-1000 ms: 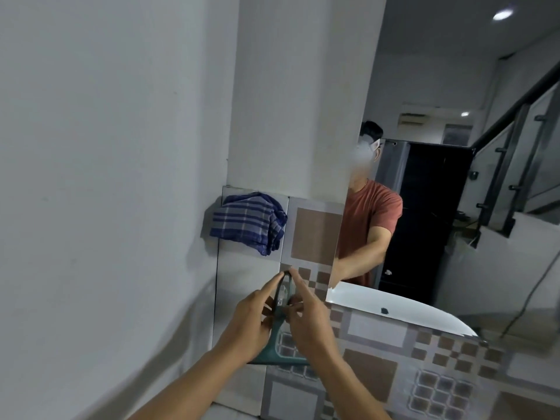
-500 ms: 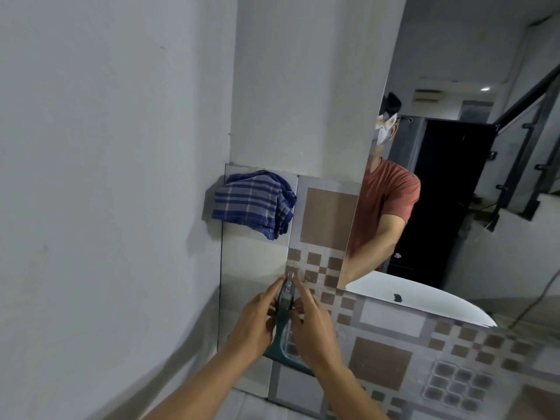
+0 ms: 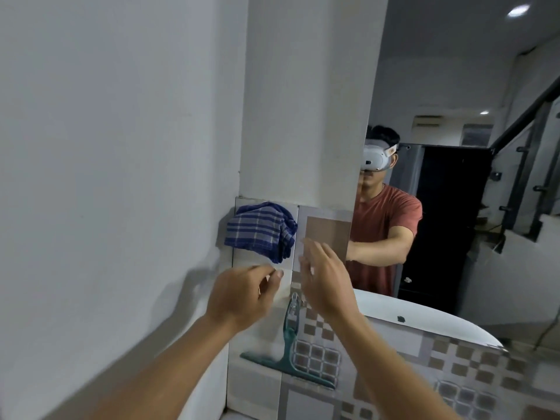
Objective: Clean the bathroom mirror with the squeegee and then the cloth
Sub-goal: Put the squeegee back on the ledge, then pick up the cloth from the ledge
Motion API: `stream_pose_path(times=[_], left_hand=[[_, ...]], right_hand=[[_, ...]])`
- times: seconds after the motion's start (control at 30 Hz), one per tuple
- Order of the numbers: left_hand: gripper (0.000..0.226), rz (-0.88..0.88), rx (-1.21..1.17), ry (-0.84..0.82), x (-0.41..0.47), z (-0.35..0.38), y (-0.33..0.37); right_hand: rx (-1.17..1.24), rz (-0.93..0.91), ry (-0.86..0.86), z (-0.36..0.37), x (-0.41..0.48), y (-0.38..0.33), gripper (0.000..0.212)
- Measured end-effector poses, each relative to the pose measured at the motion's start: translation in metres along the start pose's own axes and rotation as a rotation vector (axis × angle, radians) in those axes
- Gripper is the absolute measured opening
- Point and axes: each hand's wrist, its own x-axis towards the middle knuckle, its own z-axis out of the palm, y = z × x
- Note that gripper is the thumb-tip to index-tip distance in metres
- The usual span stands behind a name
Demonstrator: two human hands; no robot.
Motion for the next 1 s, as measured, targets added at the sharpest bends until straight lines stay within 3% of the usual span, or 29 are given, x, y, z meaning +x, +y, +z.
stream_pose_path(times=[0.07, 0.13, 0.4, 0.67, 0.87, 1.0], left_hand=[[0.029, 0.055, 0.053, 0.118, 0.031, -0.016, 0.0], [0.018, 0.03, 0.116, 0.128, 0.061, -0.026, -0.006], [0.056, -0.148, 0.213, -0.34, 0.116, -0.02, -0.04], [0.055, -0.19, 0.245, -0.388, 0.116, -0.015, -0.042], [0.027, -0.221, 0.338, -0.387, 0.12, -0.021, -0.033], [0.025, -0.194, 0.424, -0.346, 0.126, -0.025, -0.025]], right_hand=[[-0.008, -0.047, 0.007, -0.008, 0.025, -0.012, 0.042], [0.0, -0.068, -0.035, -0.012, 0.048, -0.023, 0.043], [-0.108, -0.141, -0.258, 0.004, 0.081, -0.034, 0.05], [-0.103, -0.093, -0.146, 0.004, 0.085, -0.035, 0.03], [0.006, -0.059, -0.085, 0.007, 0.086, -0.029, 0.033], [0.07, -0.062, -0.093, 0.002, 0.087, -0.03, 0.026]])
